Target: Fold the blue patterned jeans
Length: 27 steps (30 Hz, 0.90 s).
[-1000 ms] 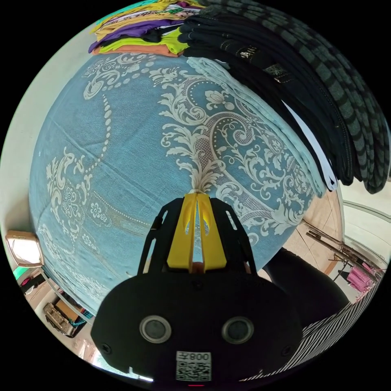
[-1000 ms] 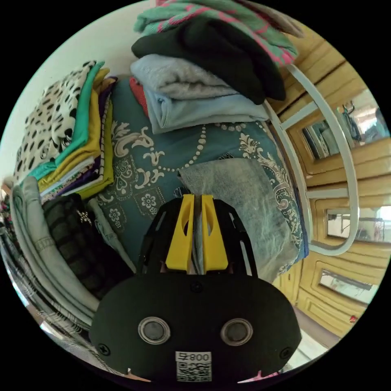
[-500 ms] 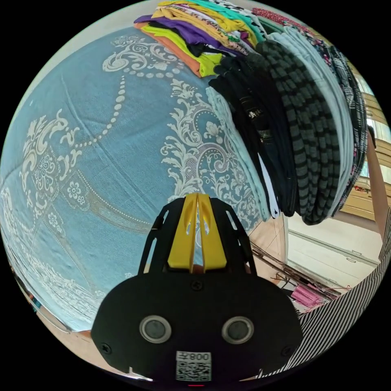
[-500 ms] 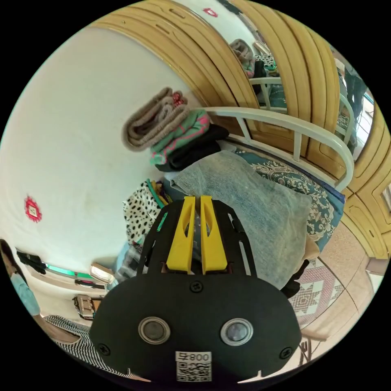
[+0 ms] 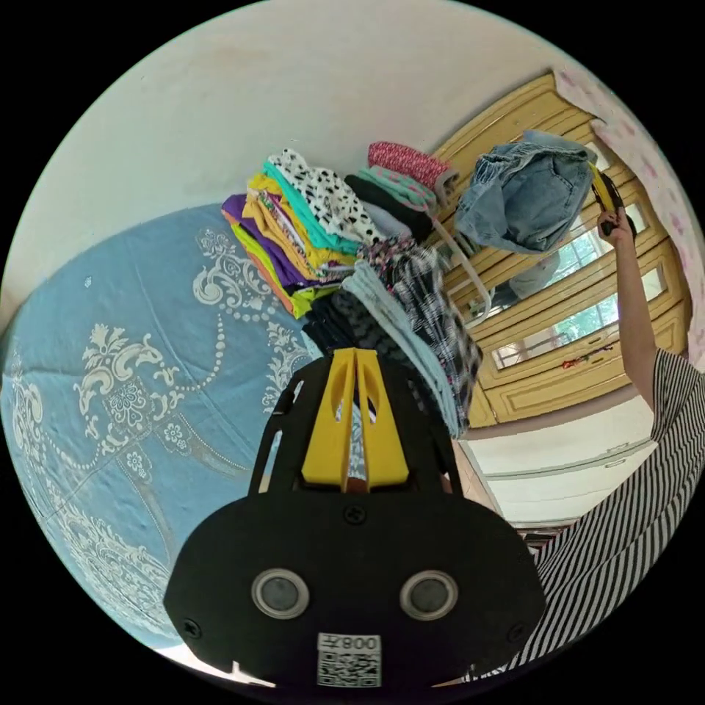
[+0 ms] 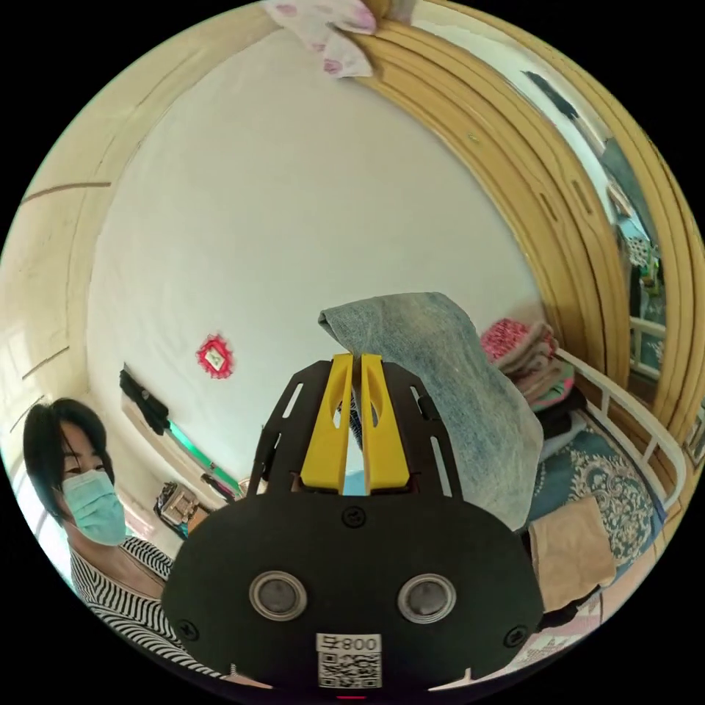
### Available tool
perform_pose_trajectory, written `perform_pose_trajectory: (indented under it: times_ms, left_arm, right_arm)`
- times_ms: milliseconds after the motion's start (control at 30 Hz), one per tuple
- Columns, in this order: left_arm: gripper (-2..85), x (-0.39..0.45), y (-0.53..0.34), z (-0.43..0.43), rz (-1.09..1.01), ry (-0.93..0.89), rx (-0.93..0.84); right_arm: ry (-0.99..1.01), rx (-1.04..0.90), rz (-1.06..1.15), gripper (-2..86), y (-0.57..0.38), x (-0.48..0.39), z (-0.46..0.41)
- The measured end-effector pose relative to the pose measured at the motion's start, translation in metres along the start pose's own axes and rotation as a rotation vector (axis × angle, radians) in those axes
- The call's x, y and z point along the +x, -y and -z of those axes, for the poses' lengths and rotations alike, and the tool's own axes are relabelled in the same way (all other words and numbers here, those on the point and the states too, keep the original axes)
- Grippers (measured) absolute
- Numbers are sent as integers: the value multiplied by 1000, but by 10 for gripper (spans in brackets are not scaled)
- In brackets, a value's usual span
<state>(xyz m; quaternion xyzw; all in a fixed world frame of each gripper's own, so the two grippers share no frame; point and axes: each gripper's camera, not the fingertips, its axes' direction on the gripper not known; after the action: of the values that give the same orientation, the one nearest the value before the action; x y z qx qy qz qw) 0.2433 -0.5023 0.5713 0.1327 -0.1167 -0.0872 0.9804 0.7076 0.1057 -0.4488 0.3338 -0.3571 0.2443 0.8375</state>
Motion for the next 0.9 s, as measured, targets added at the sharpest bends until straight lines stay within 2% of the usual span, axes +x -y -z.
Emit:
perform_pose_trajectory:
  times_ms: [133, 200, 300, 367, 400, 600, 733, 900]
  left_arm:
    - [30, 44, 8, 95, -82, -94, 251]
    - [69, 73, 13, 159, -147, -168, 394]
    - [113, 109, 12, 233, -222, -182, 504]
    - [127, 132, 2, 270, -296, -114, 526]
    - [130, 144, -6, 289, -316, -34, 509]
    - [98, 149, -81, 360, -174, 94, 239]
    - [57, 147, -138, 418, -77, 255, 168]
    - [38, 160, -203, 516, 91, 244, 180]
  right_arm:
    - [129, -37, 171, 15, -3, -107, -24]
    - [180, -64, 222, 15, -12, -149, -37]
    - [240, -124, 288, 15, -40, -214, -65]
    - [267, -157, 296, 14, -63, -246, -85]
    - [289, -187, 285, 14, -81, -265, -99]
    - [389, -357, 111, 14, -195, -328, -184]
    - [467, -497, -33, 14, -285, -357, -248]
    - [514, -571, -132, 14, -361, -372, -296]
